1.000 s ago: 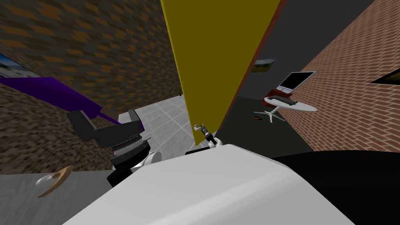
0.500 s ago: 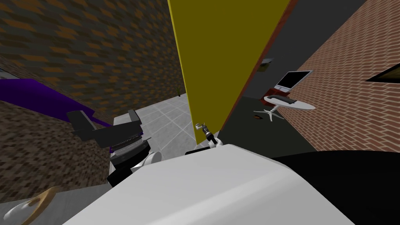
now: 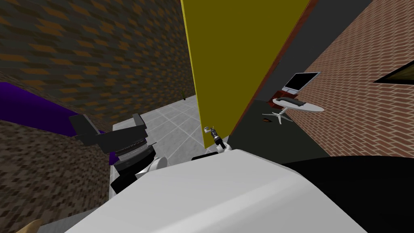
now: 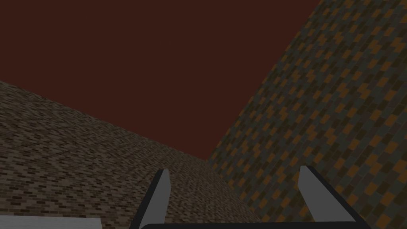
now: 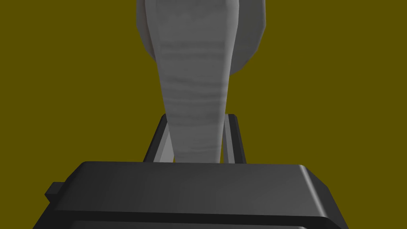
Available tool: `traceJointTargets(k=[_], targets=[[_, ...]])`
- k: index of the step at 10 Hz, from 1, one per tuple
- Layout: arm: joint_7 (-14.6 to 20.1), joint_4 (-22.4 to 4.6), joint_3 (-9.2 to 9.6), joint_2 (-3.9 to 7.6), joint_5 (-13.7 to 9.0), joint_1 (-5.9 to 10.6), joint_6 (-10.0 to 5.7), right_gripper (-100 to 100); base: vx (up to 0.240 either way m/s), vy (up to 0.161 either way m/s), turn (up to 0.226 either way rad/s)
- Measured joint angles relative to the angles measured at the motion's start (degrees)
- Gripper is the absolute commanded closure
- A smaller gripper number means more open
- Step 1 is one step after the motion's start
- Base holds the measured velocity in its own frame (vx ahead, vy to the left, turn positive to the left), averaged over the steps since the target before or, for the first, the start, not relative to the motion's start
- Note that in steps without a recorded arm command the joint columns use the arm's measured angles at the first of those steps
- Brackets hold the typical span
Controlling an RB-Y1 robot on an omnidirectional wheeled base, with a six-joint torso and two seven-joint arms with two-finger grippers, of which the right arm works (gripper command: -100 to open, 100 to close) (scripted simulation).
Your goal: Push the door open
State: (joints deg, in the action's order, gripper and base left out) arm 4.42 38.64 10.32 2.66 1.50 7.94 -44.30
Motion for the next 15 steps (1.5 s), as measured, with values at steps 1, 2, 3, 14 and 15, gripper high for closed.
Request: traceJointTargets(k=[1, 2, 3, 14, 15], targets=[[-0.1, -0.1, -0.36, 0.31, -0.2, -0.07, 0.39, 100, 0.11, 0.084, -0.033], [-0.3, -1.3, -0.91, 0.26, -0.5, 0.61, -0.12, 100, 0.118, 0.117, -0.038], [-0.7, -2.1, -1.54, 0.23, -0.8, 1.06, -0.62, 100, 0.173, 0.157, -0.059], [-3.1, -4.7, -7.73, 0.36, -3.8, 1.95, -1.78, 100, 0.143, 0.104, -0.052], [-3.2, -4.0, -8.0, 0.58, -3.9, 1.5, -1.63, 100, 0.143, 0.086, -0.048]])
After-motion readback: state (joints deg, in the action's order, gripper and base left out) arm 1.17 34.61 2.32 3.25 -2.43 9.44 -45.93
